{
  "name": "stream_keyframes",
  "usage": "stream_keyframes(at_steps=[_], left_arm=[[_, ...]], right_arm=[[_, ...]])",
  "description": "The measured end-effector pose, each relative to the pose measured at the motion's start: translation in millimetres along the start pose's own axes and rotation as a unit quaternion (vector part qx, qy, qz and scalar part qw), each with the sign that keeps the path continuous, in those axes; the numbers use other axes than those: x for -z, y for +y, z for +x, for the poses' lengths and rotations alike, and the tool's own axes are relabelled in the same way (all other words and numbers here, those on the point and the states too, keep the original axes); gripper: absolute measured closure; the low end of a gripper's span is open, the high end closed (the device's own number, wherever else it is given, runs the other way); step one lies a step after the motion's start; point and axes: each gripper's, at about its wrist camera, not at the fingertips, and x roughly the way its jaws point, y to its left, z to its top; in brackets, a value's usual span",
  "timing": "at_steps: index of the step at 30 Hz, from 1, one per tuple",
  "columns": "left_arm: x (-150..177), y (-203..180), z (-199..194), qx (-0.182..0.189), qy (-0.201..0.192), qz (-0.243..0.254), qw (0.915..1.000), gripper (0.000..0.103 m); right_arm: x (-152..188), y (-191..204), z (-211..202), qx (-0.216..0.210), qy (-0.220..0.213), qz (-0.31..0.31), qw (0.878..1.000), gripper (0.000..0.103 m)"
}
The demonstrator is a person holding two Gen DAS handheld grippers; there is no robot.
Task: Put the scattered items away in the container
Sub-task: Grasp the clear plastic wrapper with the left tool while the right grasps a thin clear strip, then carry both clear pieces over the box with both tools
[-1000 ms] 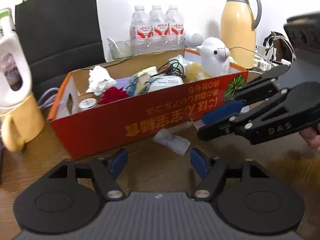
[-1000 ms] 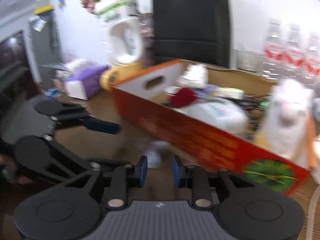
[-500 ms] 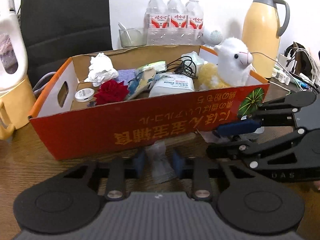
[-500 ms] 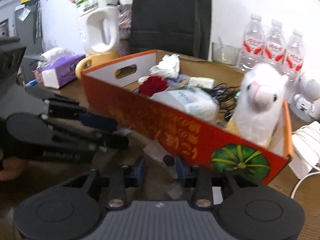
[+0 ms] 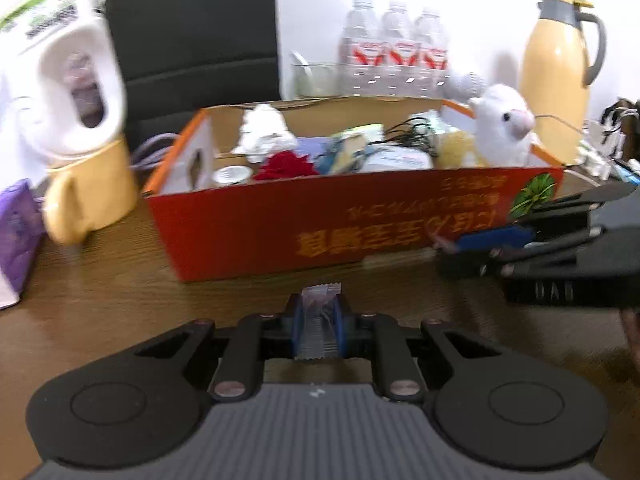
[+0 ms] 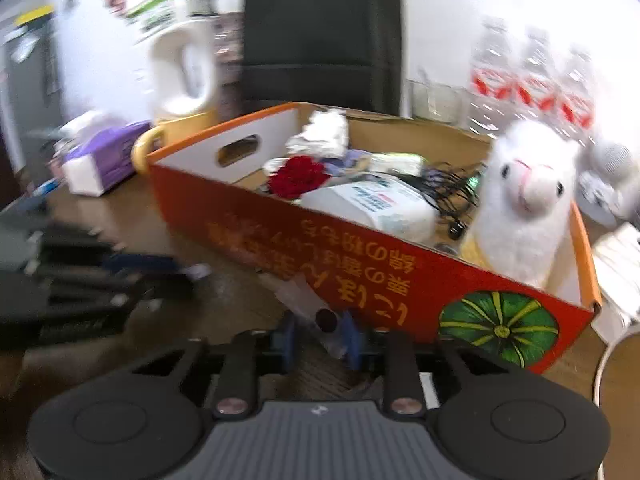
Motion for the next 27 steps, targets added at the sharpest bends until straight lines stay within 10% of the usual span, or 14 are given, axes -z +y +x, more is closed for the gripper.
stream_keyframes(at_steps=[5, 27], left_arm=[[9, 3, -28, -0.007, -0.015, -0.025, 0.9996, 0.087], [82, -57, -190, -0.017, -0.173, -0.047, 0.9836, 0.087]], right_arm=[[1, 15, -3, 0.017, 0.012, 0.025, 0.999, 0.096], [95, 127, -187, 0.051, -0.115, 0.090, 0.988, 0.097]])
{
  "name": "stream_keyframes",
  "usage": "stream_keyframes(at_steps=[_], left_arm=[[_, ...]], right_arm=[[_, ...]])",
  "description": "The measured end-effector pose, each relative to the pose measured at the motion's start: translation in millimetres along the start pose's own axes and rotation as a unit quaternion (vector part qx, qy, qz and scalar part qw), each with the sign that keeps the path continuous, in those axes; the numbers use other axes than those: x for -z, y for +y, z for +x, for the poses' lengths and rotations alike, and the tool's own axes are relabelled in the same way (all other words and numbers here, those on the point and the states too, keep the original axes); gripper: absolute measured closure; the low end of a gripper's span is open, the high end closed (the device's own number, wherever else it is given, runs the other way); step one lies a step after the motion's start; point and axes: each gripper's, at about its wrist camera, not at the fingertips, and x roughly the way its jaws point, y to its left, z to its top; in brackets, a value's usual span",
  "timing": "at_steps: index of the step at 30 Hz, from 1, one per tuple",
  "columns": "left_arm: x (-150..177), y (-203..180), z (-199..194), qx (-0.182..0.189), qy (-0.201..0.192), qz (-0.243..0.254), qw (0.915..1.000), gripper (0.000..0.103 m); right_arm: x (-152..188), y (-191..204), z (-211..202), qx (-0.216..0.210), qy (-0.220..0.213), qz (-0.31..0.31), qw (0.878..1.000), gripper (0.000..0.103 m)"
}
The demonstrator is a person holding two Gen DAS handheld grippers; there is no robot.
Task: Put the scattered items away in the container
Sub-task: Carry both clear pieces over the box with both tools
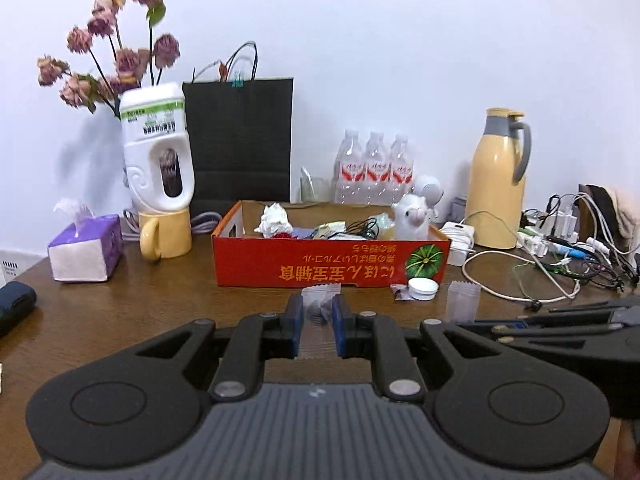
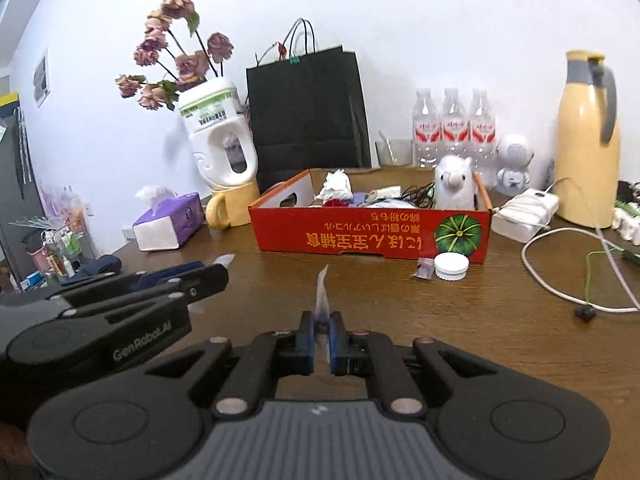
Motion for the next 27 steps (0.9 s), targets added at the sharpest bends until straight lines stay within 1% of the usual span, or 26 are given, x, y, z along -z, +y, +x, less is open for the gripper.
stream_keyframes(at_steps=[2, 6, 9, 12, 16, 19, 22, 23, 25, 27], left_arm=[[2, -1, -6, 0.001, -0.003, 0.007, 1.0000, 0.087], [-2, 3, -10, -0.004, -0.010, 0.003, 0.9999, 0.087], [-11, 9, -3, -0.006, -0.019, 0.000, 0.9998, 0.087], [-29, 13, 14, -0.005, -0.030, 0.001, 0.9995, 0.087], [-58, 18, 51, -0.005, -0.048, -0.001, 0.9988, 0.086], [-79, 24, 86, -0.008, -0.046, -0.004, 0.9989, 0.086], [-96, 35, 124, -0.014, -0.025, -0.005, 0.9996, 0.086], [-102, 38, 139, -0.010, -0.012, -0.003, 0.9999, 0.086], [-111, 47, 166, -0.013, 0.005, -0.005, 0.9999, 0.086], [-117, 53, 193, -0.017, 0.031, -0.011, 0.9993, 0.086]], right_arm=[[2, 3, -7, -0.001, -0.005, 0.003, 1.000, 0.097], [1, 7, -15, -0.002, -0.016, 0.003, 1.000, 0.097], [-8, 7, -12, -0.006, -0.022, -0.002, 1.000, 0.097], [-26, 3, 0, -0.007, -0.029, -0.010, 0.999, 0.097], [-57, -9, 29, -0.008, -0.041, -0.008, 0.999, 0.097], [-83, -21, 56, -0.002, -0.047, -0.001, 0.999, 0.097], [-108, -33, 87, -0.005, -0.039, 0.008, 0.999, 0.097], [-116, -36, 98, -0.010, -0.032, 0.010, 0.999, 0.097], [-132, -41, 121, -0.019, -0.015, 0.011, 1.000, 0.097], [-150, -48, 148, -0.034, 0.007, 0.017, 0.999, 0.097]])
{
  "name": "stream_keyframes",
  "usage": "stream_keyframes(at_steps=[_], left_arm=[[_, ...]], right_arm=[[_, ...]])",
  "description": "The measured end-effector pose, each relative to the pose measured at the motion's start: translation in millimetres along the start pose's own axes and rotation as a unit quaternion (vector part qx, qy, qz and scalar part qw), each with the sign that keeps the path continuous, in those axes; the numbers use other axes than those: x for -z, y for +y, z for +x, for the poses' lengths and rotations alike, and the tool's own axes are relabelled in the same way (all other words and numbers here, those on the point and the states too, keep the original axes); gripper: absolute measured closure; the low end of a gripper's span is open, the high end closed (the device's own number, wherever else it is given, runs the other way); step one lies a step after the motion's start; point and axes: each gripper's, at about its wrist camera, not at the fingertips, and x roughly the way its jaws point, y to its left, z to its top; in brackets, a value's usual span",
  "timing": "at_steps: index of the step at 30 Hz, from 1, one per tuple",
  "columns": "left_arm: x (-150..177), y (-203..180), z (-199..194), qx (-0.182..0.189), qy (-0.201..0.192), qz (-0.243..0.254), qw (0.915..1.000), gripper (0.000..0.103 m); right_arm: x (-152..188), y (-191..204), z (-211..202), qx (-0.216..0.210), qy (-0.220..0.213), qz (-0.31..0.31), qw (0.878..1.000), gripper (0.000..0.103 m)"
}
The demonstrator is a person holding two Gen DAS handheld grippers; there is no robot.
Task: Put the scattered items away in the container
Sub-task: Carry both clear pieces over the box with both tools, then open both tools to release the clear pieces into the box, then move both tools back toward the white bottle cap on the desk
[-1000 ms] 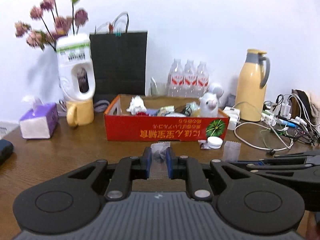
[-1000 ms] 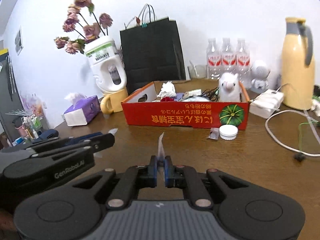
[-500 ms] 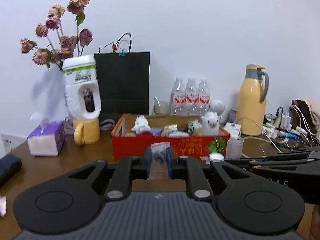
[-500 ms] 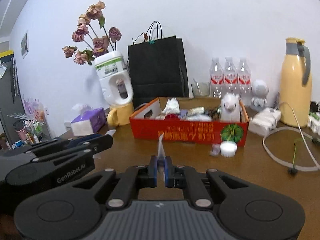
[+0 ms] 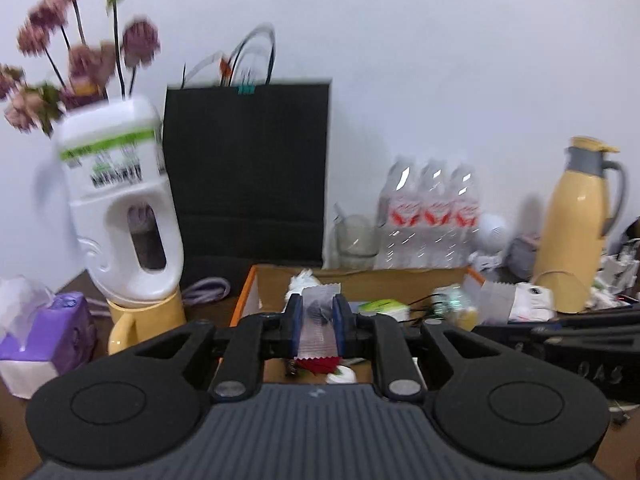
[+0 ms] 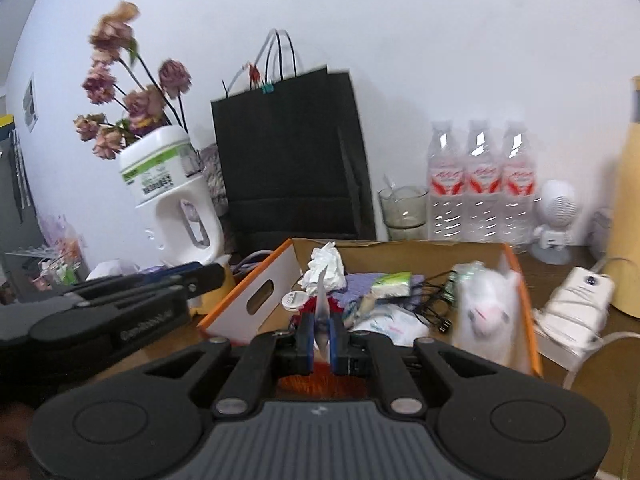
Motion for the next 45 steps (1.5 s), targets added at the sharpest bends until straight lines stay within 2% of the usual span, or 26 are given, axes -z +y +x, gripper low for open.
stream_keyframes(at_steps=[3, 5, 10, 12, 17, 18, 20, 22, 24, 25, 26, 28, 30, 32, 34, 36, 45], left_arm=[[-7, 7, 41, 0.001, 0.061, -0.006, 0.9981, 0.086], [-11, 12, 68, -0.005, 0.112, -0.008, 0.9936, 0.086], [-17, 26, 124, -0.005, 0.232, -0.026, 0.9723, 0.086], [-17, 28, 140, -0.008, 0.262, -0.018, 0.9649, 0.086], [-13, 24, 158, -0.013, 0.308, 0.004, 0.9512, 0.084], [-12, 24, 159, -0.015, 0.318, 0.006, 0.9480, 0.081], [-13, 22, 163, -0.009, 0.331, 0.008, 0.9435, 0.075], [-16, 21, 163, -0.002, 0.347, 0.009, 0.9379, 0.055], [-22, 22, 164, 0.012, 0.372, 0.000, 0.9281, 0.042], [-26, 22, 162, 0.014, 0.380, -0.004, 0.9248, 0.030], [-31, 21, 160, 0.013, 0.386, -0.004, 0.9223, 0.022], [-41, 18, 153, 0.014, 0.380, 0.006, 0.9248, 0.002], [-49, 14, 141, 0.004, 0.361, 0.011, 0.9323, 0.000], [-52, 10, 134, -0.002, 0.366, 0.009, 0.9306, 0.000], [-53, 5, 130, -0.009, 0.376, 0.007, 0.9267, 0.000], [-56, 1, 122, -0.018, 0.375, 0.008, 0.9269, 0.000], [-72, -10, 75, -0.043, 0.314, 0.007, 0.9485, 0.000]], right_arm=[[-19, -13, 42, -0.022, 0.048, 0.029, 0.998, 0.097], [-26, -20, 71, -0.031, 0.091, 0.048, 0.994, 0.096], [-36, -36, 128, -0.046, 0.182, 0.085, 0.978, 0.096], [-39, -41, 143, -0.039, 0.211, 0.104, 0.971, 0.096], [-44, -36, 171, -0.014, 0.275, 0.084, 0.958, 0.090], [-44, -37, 174, -0.013, 0.282, 0.089, 0.955, 0.089], [-47, -38, 177, -0.014, 0.293, 0.101, 0.951, 0.080], [-53, -39, 175, -0.003, 0.295, 0.103, 0.950, 0.072], [-62, -38, 169, 0.014, 0.296, 0.091, 0.951, 0.068], [-66, -39, 166, 0.020, 0.296, 0.085, 0.951, 0.060], [-70, -39, 161, 0.027, 0.295, 0.082, 0.952, 0.052], [-79, -40, 150, 0.046, 0.290, 0.068, 0.953, 0.047], [-87, -43, 138, 0.068, 0.281, 0.057, 0.955, 0.039], [-91, -47, 126, 0.085, 0.272, 0.051, 0.957, 0.022], [-91, -53, 116, 0.093, 0.268, 0.053, 0.957, 0.021], [-89, -58, 107, 0.096, 0.270, 0.058, 0.956, 0.021], [-85, -46, 60, 0.114, 0.243, 0.043, 0.962, 0.021]])
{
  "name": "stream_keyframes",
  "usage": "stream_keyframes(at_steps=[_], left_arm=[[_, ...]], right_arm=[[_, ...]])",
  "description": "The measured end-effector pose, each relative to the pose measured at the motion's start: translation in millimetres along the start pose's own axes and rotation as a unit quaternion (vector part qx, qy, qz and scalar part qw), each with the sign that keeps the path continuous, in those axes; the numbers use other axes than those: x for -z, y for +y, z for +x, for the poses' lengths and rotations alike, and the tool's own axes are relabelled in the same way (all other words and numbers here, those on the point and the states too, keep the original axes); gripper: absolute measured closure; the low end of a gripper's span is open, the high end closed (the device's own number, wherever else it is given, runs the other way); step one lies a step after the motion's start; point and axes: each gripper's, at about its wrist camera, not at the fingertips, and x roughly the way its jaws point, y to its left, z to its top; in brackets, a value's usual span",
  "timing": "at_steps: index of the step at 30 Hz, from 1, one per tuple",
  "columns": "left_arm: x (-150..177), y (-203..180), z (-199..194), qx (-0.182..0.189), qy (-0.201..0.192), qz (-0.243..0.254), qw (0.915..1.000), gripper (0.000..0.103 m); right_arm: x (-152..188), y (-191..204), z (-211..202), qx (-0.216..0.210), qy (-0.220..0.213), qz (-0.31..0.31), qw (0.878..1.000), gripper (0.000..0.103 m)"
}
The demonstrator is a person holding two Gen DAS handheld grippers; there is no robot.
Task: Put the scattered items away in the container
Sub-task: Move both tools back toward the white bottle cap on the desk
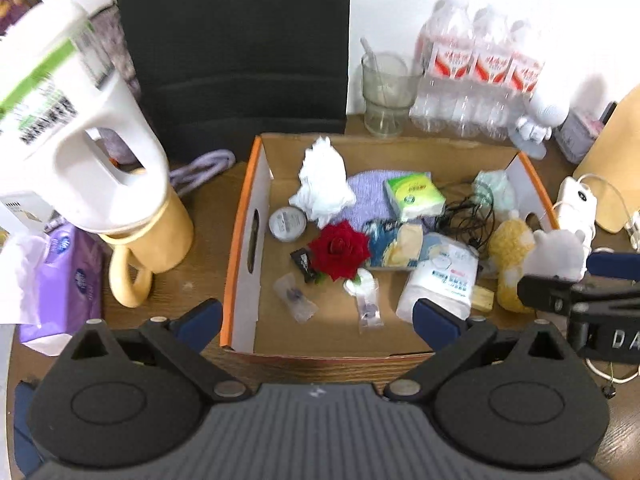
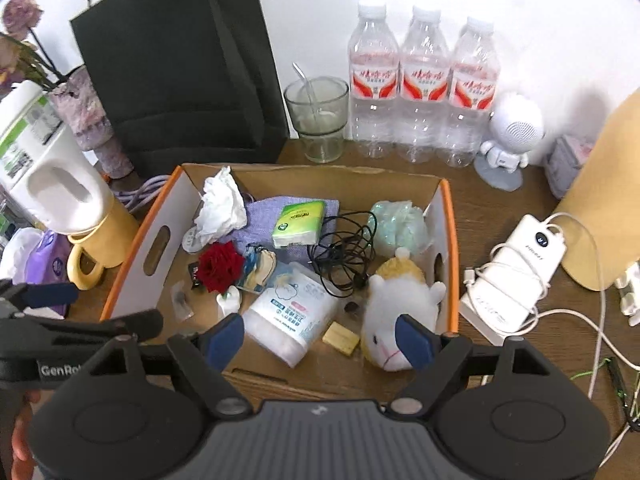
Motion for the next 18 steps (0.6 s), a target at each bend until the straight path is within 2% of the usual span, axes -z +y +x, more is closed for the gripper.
stream_keyframes(at_steps=[9, 13, 18], left_arm=[[35, -4, -36, -0.017, -0.093, -0.003, 0.9955, 0.000], [64, -7, -51, -0.027, -0.179, 0.003, 0.9834, 0.000], [97, -5, -61, -0.029, -0.247, 0.005, 0.9686, 0.000]], right_arm=[[35, 16, -31, 0.017, -0.046, -0.024, 0.999, 0.019], [56, 22, -49, 0.022, -0.103, -0.044, 0.994, 0.018], [88, 29, -63, 0.023, -0.174, -0.064, 0.982, 0.016]])
